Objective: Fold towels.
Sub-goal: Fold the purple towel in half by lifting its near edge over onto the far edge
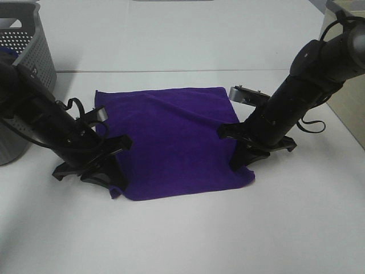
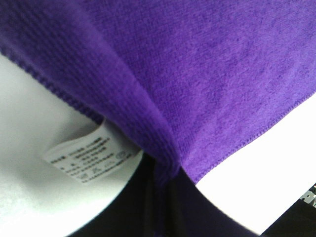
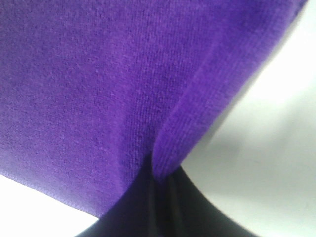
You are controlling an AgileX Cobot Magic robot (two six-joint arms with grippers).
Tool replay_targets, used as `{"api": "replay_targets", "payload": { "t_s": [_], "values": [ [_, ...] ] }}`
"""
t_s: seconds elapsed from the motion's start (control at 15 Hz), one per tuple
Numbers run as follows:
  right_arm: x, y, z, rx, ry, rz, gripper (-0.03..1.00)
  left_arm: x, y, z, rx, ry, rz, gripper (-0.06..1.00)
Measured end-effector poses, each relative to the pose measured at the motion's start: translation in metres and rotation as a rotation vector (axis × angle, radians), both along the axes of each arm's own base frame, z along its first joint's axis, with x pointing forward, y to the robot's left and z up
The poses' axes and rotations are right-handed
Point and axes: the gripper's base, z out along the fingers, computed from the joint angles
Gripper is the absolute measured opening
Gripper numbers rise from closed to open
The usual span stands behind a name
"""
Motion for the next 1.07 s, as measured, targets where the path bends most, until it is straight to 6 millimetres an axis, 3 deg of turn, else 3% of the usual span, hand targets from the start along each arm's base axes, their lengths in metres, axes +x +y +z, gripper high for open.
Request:
{"api": "replay_targets", "payload": {
  "t_s": [0.2, 0.4, 0.8, 1.07],
  "values": [
    [-0.005, 0.0, 0.001, 0.006, 0.056, 0.0, 0.02, -0.003, 0.001, 0.001, 0.003, 0.005, -0.058, 0.0],
    [-0.016, 0.0, 0.012, 0.007, 0.135, 0.006, 0.02, -0.008, 0.006, 0.015, 0.057, -0.026, -0.17, 0.0],
    [-0.032, 0.002, 0.076, 0.073, 0.106, -0.034, 0.02, -0.018, 0.015, 0.073, 0.136, -0.104, -0.212, 0.0],
    [-0.024, 0.002, 0.091, 0.073, 0.005, -0.045, 0.02, -0.006, 0.015, 0.092, 0.146, -0.199, -0.19, 0.0]
  ]
}}
